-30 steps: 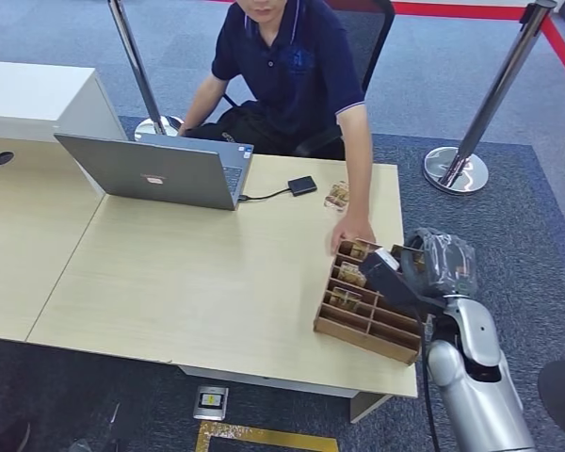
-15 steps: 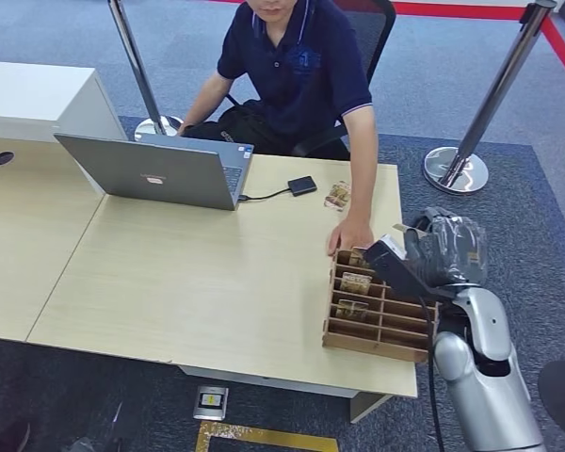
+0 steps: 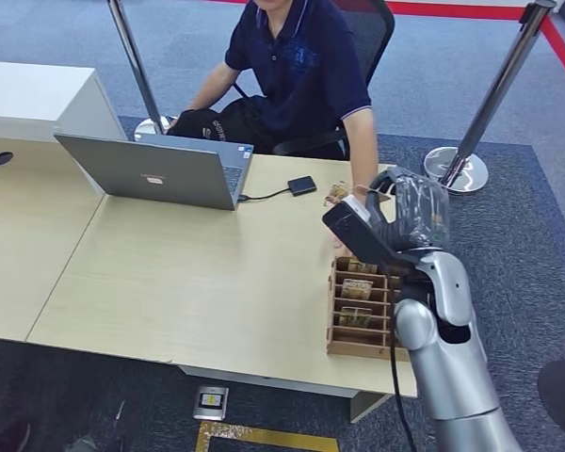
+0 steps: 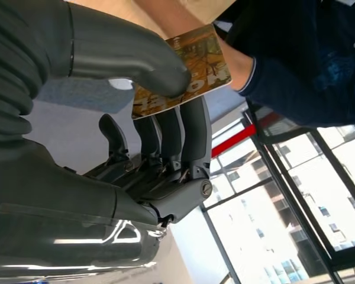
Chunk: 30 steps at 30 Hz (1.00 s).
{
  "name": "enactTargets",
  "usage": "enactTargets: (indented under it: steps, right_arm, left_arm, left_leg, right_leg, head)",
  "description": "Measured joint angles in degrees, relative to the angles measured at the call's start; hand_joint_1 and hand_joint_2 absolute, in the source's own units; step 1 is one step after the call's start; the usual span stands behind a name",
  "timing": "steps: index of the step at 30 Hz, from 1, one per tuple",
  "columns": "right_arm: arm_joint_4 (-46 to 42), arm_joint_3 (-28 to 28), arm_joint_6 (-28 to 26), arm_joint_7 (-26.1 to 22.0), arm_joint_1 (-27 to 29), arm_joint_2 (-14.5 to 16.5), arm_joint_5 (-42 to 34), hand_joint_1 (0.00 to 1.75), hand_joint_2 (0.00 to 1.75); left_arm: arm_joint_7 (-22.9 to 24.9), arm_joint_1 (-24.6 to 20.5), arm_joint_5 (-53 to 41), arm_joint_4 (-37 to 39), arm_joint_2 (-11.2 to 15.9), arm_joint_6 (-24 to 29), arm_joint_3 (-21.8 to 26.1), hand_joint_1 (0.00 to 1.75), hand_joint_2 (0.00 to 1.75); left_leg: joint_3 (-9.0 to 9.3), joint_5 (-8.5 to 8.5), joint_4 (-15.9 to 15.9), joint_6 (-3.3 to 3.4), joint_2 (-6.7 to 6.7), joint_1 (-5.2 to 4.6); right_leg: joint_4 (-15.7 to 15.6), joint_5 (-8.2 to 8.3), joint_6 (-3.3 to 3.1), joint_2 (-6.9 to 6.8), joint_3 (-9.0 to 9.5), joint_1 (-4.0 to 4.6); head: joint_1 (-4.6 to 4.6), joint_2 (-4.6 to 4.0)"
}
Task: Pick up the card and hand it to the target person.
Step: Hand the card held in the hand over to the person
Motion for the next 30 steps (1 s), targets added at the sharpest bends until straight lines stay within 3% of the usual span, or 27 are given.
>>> enactTargets:
  steps: [10, 19, 20, 23, 24, 26, 30]
  right_arm:
    - [12.1, 1.2, -0.9, -1.8, -6.0, 5.9, -0.3, 1.31, 1.75]
    - [19.6, 1.6, -1.9, -2.3, -8.3, 7.6, -0.4, 1.23, 1.75]
    - [20.2, 1.6, -2.0, -2.3, -8.4, 7.6, -0.4, 1.08, 1.75]
    - [21.5, 1.6, -2.3, -2.4, -8.6, 7.7, -0.5, 0.26, 1.75]
    - [21.9, 1.7, -2.5, -2.4, -8.7, 7.7, -0.5, 0.08, 1.75]
    - [22.5, 1.7, -2.9, -2.4, -8.8, 7.7, -0.5, 0.00, 1.75]
    - [23.5, 1.7, -3.9, -2.3, -8.9, 7.6, -0.4, 0.00, 0.00]
  left_arm:
    - [0.1, -0.1, 0.0, 0.0, -0.1, -0.1, -0.3, 0.00, 0.00]
    - [0.5, -0.1, 0.2, 0.0, -0.2, -0.1, -0.2, 0.00, 0.00]
    - [0.6, -0.1, 0.2, 0.0, -0.2, -0.1, -0.2, 0.00, 0.00]
    - [0.6, -0.1, 0.2, 0.0, -0.2, 0.0, -0.2, 0.00, 0.00]
    - [0.6, -0.1, 0.2, 0.0, -0.2, 0.0, -0.2, 0.00, 0.00]
    - [0.6, -0.1, 0.2, 0.0, -0.2, 0.0, -0.2, 0.00, 0.00]
    - [0.6, -0.1, 0.2, 0.0, -0.2, 0.0, -0.2, 0.00, 0.00]
  left_leg:
    - [-0.01, 0.01, 0.0, 0.00, 0.00, 0.00]
    - [-0.02, 0.01, 0.0, 0.00, 0.00, 0.00]
    - [-0.02, 0.01, 0.0, 0.00, 0.00, 0.00]
    - [-0.02, 0.01, 0.0, 0.00, 0.00, 0.00]
    - [-0.02, 0.01, 0.0, 0.00, 0.00, 0.00]
    - [-0.02, 0.01, 0.0, -0.01, 0.00, 0.00]
    - [-0.02, 0.01, 0.0, -0.01, 0.00, 0.00]
  right_leg:
    - [0.0, 0.01, -0.02, 0.00, -0.01, 0.00]
    - [0.0, 0.01, -0.01, 0.00, -0.02, 0.00]
    - [0.0, 0.01, -0.01, 0.00, -0.02, 0.00]
    - [0.0, 0.01, -0.01, 0.00, -0.02, 0.00]
    - [0.0, 0.01, -0.01, 0.00, -0.02, 0.00]
    - [0.0, 0.01, -0.01, 0.00, -0.03, 0.00]
    - [0.0, 0.01, -0.02, 0.00, -0.04, 0.00]
  head:
    - [0.00, 0.00]
    - [0.00, 0.00]
    - [0.00, 0.00]
    - [0.00, 0.00]
    - [0.00, 0.00]
    - [0.00, 0.00]
    - [0.00, 0.00]
